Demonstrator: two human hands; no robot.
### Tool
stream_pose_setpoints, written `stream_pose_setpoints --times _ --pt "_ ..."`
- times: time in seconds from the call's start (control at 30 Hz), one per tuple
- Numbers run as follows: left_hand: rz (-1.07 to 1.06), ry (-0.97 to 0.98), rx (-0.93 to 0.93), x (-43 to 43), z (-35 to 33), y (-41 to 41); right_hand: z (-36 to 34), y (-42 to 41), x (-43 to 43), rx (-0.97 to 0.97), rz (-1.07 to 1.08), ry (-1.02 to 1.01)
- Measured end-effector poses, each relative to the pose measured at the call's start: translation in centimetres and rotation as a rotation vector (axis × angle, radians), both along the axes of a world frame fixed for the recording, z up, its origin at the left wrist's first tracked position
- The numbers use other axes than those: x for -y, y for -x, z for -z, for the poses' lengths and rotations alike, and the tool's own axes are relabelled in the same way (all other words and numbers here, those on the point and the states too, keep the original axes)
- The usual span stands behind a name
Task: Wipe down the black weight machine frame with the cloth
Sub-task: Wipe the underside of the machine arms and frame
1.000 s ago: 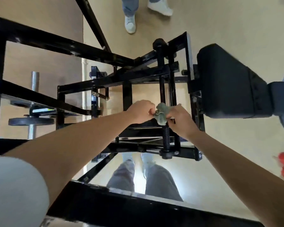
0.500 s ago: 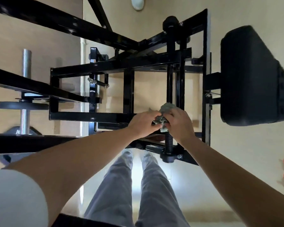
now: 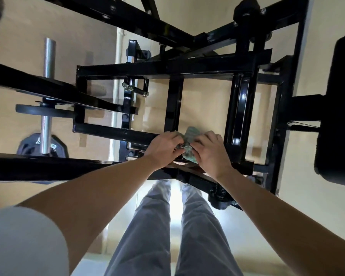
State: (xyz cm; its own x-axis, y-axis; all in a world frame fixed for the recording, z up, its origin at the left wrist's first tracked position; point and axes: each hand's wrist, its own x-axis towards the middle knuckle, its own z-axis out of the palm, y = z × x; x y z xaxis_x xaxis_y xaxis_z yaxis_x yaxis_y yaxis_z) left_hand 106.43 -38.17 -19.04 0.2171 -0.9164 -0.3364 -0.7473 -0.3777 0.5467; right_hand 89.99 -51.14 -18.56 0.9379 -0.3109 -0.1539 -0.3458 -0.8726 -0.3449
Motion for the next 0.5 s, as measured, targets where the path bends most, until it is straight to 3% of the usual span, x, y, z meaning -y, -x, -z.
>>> stream_pose_setpoints --times 0.27,0.5 --pt "0.059 -0.061 0.051 -4.6 2.6 -6.8 1.6 -6.2 -3.2 -0.107 -0.088 -0.101" --pt "-0.094 -0.218 0.021 -7.2 3.7 -11.3 2.5 -11.7 -5.9 -0.200 -0.147 -0.202"
